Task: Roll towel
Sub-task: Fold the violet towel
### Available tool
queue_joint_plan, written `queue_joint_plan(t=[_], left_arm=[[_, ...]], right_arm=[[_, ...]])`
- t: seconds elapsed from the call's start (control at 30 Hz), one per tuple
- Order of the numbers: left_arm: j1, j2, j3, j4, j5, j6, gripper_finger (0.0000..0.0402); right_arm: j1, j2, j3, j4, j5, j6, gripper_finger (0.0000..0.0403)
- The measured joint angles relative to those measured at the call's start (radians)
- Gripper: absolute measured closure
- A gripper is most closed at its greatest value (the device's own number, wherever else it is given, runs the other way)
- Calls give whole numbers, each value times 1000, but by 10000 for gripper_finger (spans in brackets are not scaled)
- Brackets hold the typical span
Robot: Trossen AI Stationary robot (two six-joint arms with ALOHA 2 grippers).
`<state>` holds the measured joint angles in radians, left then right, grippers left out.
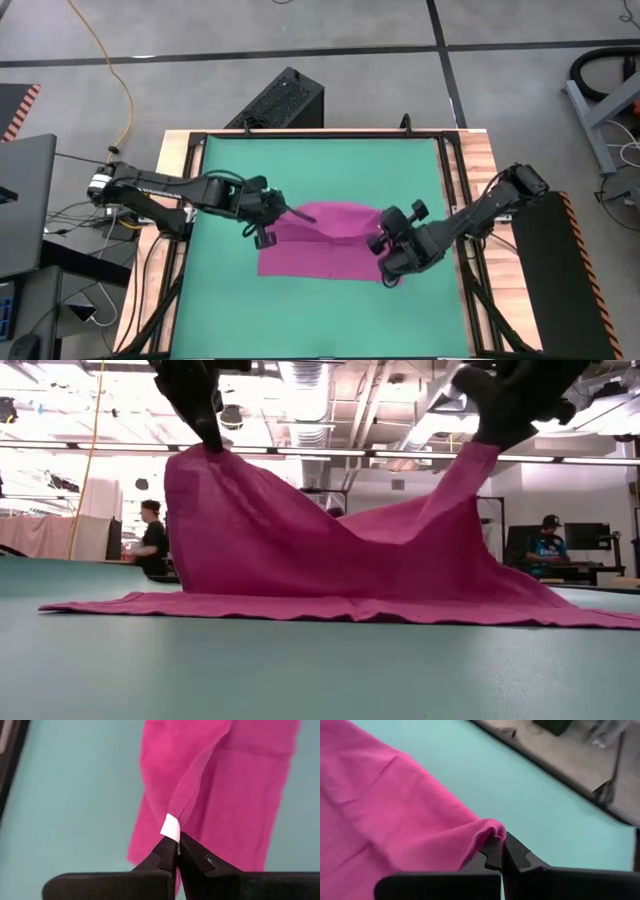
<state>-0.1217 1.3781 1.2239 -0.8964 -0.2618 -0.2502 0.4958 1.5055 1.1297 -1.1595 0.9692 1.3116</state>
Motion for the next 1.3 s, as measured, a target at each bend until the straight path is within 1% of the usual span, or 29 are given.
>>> queue_joint_plan(t=[0.13,0.33,0.43,0.67,0.8,0.9,1.17,1.23,1.27,1.3], left_arm=[[-31,0,-64,54,48,-24,401],[-90,0,-143,78,71,-139,401],[-127,0,-182,114,80,-147,401],[-171,0,-220,254,88,-162,401],[-176,0,-247,329,174,-164,396],[-180,0,-264,324,224,-181,376],[-228,0,-265,304,222,-144,276],[-233,0,-265,302,192,-113,252],[-233,0,-265,298,160,-90,242],[-229,0,-265,292,106,-67,235]], right_arm=[[47,0,0,0,-61,26,393],[100,0,0,10,-117,27,392],[121,0,0,11,-169,27,392],[145,13,0,20,-207,27,392],[147,37,0,23,-229,26,391],[147,69,0,22,-240,25,391],[146,149,0,19,-267,24,391],[146,154,0,19,-268,24,391],[146,154,0,22,-268,24,391],[146,152,0,23,-267,24,391]])
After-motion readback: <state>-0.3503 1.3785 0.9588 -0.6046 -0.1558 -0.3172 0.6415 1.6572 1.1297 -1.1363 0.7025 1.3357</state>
